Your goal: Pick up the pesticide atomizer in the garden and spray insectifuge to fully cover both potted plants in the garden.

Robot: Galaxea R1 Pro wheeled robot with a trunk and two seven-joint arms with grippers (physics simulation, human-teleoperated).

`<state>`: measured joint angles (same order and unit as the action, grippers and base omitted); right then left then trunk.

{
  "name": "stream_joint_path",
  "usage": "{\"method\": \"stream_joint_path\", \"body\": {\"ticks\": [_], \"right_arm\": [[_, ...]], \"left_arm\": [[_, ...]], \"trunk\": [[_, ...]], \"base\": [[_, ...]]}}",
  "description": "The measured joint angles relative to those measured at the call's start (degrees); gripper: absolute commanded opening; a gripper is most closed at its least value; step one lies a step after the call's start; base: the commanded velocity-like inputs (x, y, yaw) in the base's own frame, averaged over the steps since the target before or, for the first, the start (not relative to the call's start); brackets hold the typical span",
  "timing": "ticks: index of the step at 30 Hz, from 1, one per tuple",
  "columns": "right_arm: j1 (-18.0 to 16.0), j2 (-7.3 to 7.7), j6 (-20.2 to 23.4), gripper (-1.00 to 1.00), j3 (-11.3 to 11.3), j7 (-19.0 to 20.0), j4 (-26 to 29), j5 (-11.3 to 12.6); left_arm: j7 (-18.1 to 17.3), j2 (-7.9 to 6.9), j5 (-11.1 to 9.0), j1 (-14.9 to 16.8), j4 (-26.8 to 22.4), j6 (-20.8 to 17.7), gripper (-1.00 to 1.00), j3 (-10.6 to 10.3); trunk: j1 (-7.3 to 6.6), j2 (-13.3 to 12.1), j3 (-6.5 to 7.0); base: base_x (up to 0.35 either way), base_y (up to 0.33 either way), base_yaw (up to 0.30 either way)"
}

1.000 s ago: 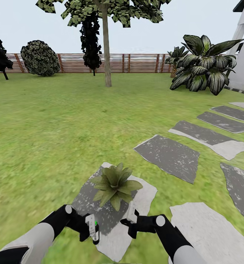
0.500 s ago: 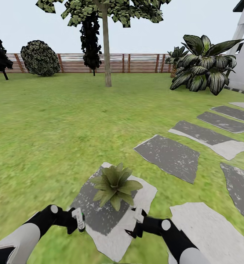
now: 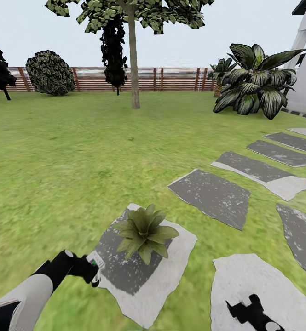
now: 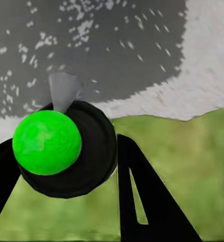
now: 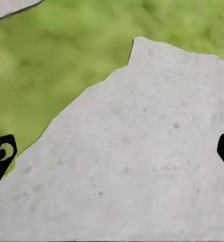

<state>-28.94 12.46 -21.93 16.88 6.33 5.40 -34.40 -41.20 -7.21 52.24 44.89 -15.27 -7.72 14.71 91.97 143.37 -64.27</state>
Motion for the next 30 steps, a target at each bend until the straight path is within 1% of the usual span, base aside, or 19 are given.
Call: {"method": "stream_joint_path", "body": {"ticks": [2,3,4,5,6,9,12,13,14,15,16,17,18,19,21,23,24,27,30], "right_arm": [[0.19,-0.42,0.07,1.0,0.18,-9.48,-2.14,1.26],[0.21,-0.82,0.06,1.0,0.14,-12.56,-2.62,1.38],[0.23,-1.73,0.06,1.0,0.09,-15.74,-3.08,1.72],[0.24,-2.62,0.06,1.0,0.06,-17.07,-3.29,2.15],[0.34,-4.31,0.07,1.0,-0.07,-18.43,-3.49,2.86],[0.62,-5.82,0.06,1.0,0.09,-19.28,-3.61,3.64],[0.95,-6.02,0.03,1.0,0.14,-19.41,-3.57,3.84],[1.42,-6.05,-0.16,1.0,0.21,-19.45,-3.49,3.96],[1.51,-6.07,-0.24,1.0,0.49,-19.55,-3.47,4.6],[1.54,-6.06,-0.22,1.0,2.21,-19.69,-3.49,7.83],[1.55,-6.06,-0.19,1.0,3.05,-19.7,-3.53,10.01],[1.56,-6.01,-0.16,1.0,3.78,-19.71,-3.58,12.49],[1.56,-5.99,-0.14,1.0,4.14,-19.7,-3.61,13.83],[1.56,-5.97,-0.13,1.0,4.4,-19.56,-3.63,14.7],[1.56,-5.96,-0.13,1.0,4.49,-19.43,-3.64,15.03],[1.57,-6.03,-0.12,1.0,4.54,-19.36,-3.64,15.13],[1.57,-6.07,-0.12,1.0,4.52,-19.35,-3.63,15.13],[1.57,-6.14,-0.12,1.0,4.53,-19.4,-3.63,15.17],[1.57,-6.21,-0.13,1.0,4.53,-19.44,-3.63,15.22]], "left_arm": [[-0.13,0.15,-0.15,0.54,-0.44,-4.33,-1.0,0.02],[-0.13,0.42,-0.19,0.84,-0.74,-5.53,-1.0,0.02],[-0.18,0.96,-0.12,1.17,-1.1,-7.43,-1.0,-0.06],[-0.27,1.36,0.01,1.42,-1.28,-8.93,-1.0,-0.17],[-0.45,2.0,0.11,2.05,-1.49,-12.08,-1.0,-0.32],[-0.57,2.38,0.16,3.72,-1.6,-16.75,-1.0,-0.37],[-1.3,2.34,0.6,3.7,-1.51,-18.07,-1.0,-0.53],[-1.75,1.69,1.14,4.14,-1.55,-23.87,-1.0,-0.85],[-1.84,1.59,0.88,3.95,-1.45,-25.04,-1.0,-0.88],[-1.87,1.5,1.02,3.76,-1.19,-25.48,-1.0,-0.98],[-1.89,1.45,1.18,3.7,-1.07,-25.62,-1.0,-0.96],[-2.26,1.41,1.82,3.66,-0.9,-25.88,-1.0,-0.96],[-3.38,1.42,2.85,3.63,-0.81,-26.42,-1.0,-0.94],[-7.04,1.39,5.68,3.86,-1.07,-28.01,-1.0,-0.85],[-11.85,1.62,9.44,4.15,-1.53,-29.0,-1.0,-0.76],[-13.85,2.25,11.89,4.43,-2.46,-29.41,-1.0,-0.57],[-14.12,2.29,12.36,4.45,-3.35,-29.4,-1.0,-0.61],[-14.38,2.38,12.59,4.48,-4.62,-29.48,-1.0,-0.58],[-14.43,2.42,12.63,4.52,-4.96,-29.57,-1.0,-0.61]], "trunk": [[0.0,0.0,0.0],[0.0,0.0,0.0],[0.0,0.0,0.0],[0.0,0.0,0.0],[0.0,0.0,0.0],[0.0,0.0,0.0],[0.0,0.0,0.0],[0.0,0.0,0.0],[0.0,0.0,0.0],[0.0,0.0,0.0],[0.0,0.0,0.0],[0.0,0.0,0.0],[0.0,0.0,0.0],[0.0,0.0,0.0],[0.0,0.0,0.0],[-0.02,0.01,0.0],[-0.02,0.0,0.0],[-0.03,0.0,0.0],[-0.04,0.0,0.0]], "base": [[0.0,0.0,0.0],[0.0,0.0,0.0],[0.0,0.0,0.0],[0.0,0.0,0.0],[0.0,0.0,0.0],[0.0,0.0,0.0],[0.0,0.0,0.0],[0.0,0.0,0.0],[0.0,0.0,0.0],[0.0,0.0,0.0],[0.0,0.0,0.0],[0.0,0.0,0.0],[0.0,0.0,0.0],[0.0,0.0,0.0],[0.0,0.0,0.0],[0.176,0.156,0.0],[0.237,0.188,0.0],[0.276,0.186,-0.004],[0.322,0.057,-0.209]]}}
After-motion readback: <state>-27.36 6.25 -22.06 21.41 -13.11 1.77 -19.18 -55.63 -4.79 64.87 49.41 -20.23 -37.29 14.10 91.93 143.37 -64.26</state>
